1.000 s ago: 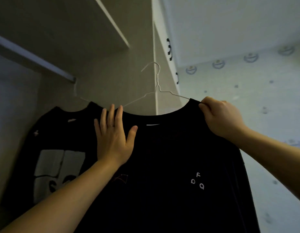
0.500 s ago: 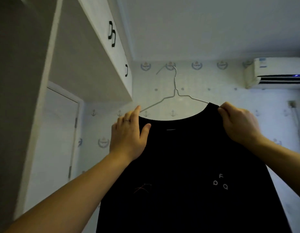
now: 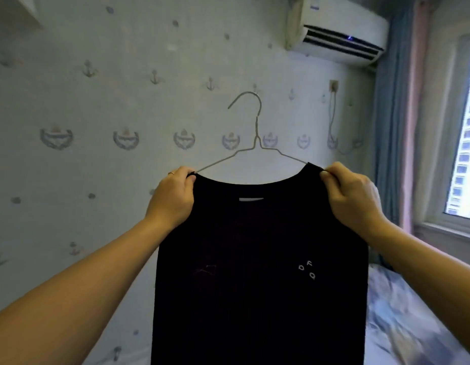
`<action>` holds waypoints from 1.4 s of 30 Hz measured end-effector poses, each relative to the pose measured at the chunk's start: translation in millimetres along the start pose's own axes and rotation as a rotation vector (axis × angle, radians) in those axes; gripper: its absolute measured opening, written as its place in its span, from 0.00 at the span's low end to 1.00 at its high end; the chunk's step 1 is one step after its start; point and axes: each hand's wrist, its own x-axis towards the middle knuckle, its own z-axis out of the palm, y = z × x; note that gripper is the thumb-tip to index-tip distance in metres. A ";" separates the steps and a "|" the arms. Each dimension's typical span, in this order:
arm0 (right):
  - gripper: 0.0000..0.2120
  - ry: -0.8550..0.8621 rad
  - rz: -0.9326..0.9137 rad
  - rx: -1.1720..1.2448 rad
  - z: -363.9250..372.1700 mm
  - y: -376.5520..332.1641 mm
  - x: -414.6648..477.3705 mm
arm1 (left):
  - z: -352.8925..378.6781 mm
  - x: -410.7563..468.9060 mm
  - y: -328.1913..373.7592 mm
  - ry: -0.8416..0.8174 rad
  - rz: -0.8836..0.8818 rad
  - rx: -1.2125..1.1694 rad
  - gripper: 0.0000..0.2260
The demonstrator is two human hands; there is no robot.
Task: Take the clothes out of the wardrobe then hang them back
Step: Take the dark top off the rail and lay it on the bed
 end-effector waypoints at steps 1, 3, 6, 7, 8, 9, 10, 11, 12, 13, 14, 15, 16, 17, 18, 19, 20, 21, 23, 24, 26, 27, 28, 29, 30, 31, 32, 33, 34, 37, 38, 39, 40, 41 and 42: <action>0.07 -0.040 0.039 0.027 6.6 15.1 -10.9 | 22.9 -2.5 -6.0 -0.020 -0.003 -0.011 0.09; 0.07 -0.118 0.108 0.071 21.8 43.7 -32.7 | 69.5 -7.1 -21.2 -0.077 -0.005 -0.036 0.09; 0.08 -0.207 0.231 0.095 50.7 82.9 -66.7 | 136.2 -12.9 -47.0 -0.172 -0.003 -0.075 0.09; 0.08 -0.227 0.259 0.096 61.5 94.2 -77.2 | 157.2 -13.4 -55.5 -0.195 0.001 -0.084 0.09; 0.08 -0.246 0.277 0.092 72.2 105.1 -86.5 | 177.7 -12.5 -64.8 -0.218 0.005 -0.091 0.08; 0.08 -0.269 0.294 0.086 82.5 115.3 -94.3 | 198.4 -10.7 -73.9 -0.242 0.010 -0.095 0.08; 0.08 -0.297 0.319 0.083 92.1 124.2 -101.4 | 219.5 -8.5 -83.4 -0.266 0.016 -0.097 0.08; 0.08 -0.330 0.347 0.078 101.0 131.9 -106.8 | 239.9 -5.5 -92.9 -0.288 0.026 -0.098 0.08; 0.09 -0.366 0.381 0.068 110.1 140.2 -111.6 | 261.2 -1.9 -102.8 -0.313 0.038 -0.100 0.08; 0.09 -0.401 0.418 0.055 118.9 148.8 -115.5 | 282.1 2.4 -112.1 -0.344 0.049 -0.103 0.08; 0.10 -0.432 0.455 0.046 127.4 156.9 -119.5 | 302.2 7.0 -120.3 -0.377 0.061 -0.107 0.08; 0.12 -0.458 0.490 0.043 136.0 165.4 -122.7 | 322.0 11.9 -127.3 -0.405 0.075 -0.110 0.08; 0.13 -0.477 0.524 0.044 144.2 173.8 -125.2 | 341.5 17.2 -132.9 -0.428 0.091 -0.114 0.09; 0.13 -0.493 0.559 0.043 152.1 182.0 -127.5 | 360.4 22.0 -136.8 -0.446 0.105 -0.113 0.10; 0.12 -0.505 0.594 0.037 159.8 191.2 -129.8 | 378.8 27.2 -139.9 -0.459 0.116 -0.108 0.12; 0.10 -0.510 0.624 0.028 167.1 199.9 -131.3 | 396.8 32.7 -141.7 -0.469 0.125 -0.103 0.14; 0.08 -0.505 0.649 0.011 174.0 209.6 -133.4 | 416.2 38.5 -142.7 -0.479 0.134 -0.098 0.15; 0.07 -0.495 0.659 -0.008 177.7 216.3 -135.4 | 431.7 41.9 -141.8 -0.482 0.142 -0.091 0.15; 0.07 -0.466 0.692 -0.048 186.0 231.9 -137.9 | 465.6 49.4 -138.1 -0.479 0.155 -0.081 0.13; 0.06 -0.455 0.711 -0.061 189.3 239.4 -137.8 | 481.6 52.8 -135.0 -0.470 0.163 -0.079 0.11; 0.06 -0.440 0.743 -0.082 193.5 255.3 -137.3 | 511.7 58.9 -126.6 -0.468 0.168 -0.080 0.10; 0.06 -0.429 0.757 -0.093 194.7 264.3 -136.8 | 525.7 62.0 -121.7 -0.474 0.171 -0.085 0.10; 0.06 -0.418 0.770 -0.107 195.8 274.2 -136.5 | 539.9 65.3 -117.3 -0.481 0.179 -0.091 0.10; 0.06 -0.404 0.781 -0.121 197.2 284.6 -135.9 | 554.8 68.6 -113.3 -0.486 0.192 -0.099 0.10; 0.05 -0.389 0.793 -0.133 198.6 295.6 -135.3 | 569.5 72.1 -109.3 -0.489 0.207 -0.110 0.10; 0.05 -0.374 0.807 -0.143 200.2 307.5 -135.0 | 584.6 75.4 -105.5 -0.488 0.223 -0.121 0.10; 0.05 -0.362 0.825 -0.150 201.7 320.2 -134.8 | 599.6 78.8 -101.7 -0.484 0.241 -0.133 0.10; 0.06 -0.355 0.842 -0.156 203.6 333.4 -134.6 | 615.2 81.7 -98.0 -0.482 0.259 -0.145 0.10; 0.07 -0.353 0.853 -0.164 205.6 346.9 -134.1 | 630.7 84.4 -93.9 -0.484 0.272 -0.153 0.10; 0.07 -0.337 0.881 -0.172 212.4 389.1 -135.2 | 678.2 89.4 -83.7 -0.510 0.282 -0.157 0.09; 0.07 -0.331 0.901 -0.166 214.9 402.2 -136.9 | 693.5 89.6 -80.7 -0.524 0.289 -0.155 0.08; 0.07 -0.326 0.923 -0.165 217.9 415.4 -138.7 | 708.6 89.3 -77.9 -0.545 0.296 -0.153 0.08; 0.07 -0.323 0.946 -0.169 221.5 428.6 -141.0 | 723.3 88.4 -76.3 -0.572 0.298 -0.147 0.08; 0.07 -0.327 0.969 -0.180 226.3 440.6 -143.3 | 738.3 86.6 -76.8 -0.598 0.298 -0.140 0.08; 0.07 -0.338 0.989 -0.192 231.5 451.7 -145.6 | 752.8 84.6 -78.1 -0.620 0.298 -0.133 0.08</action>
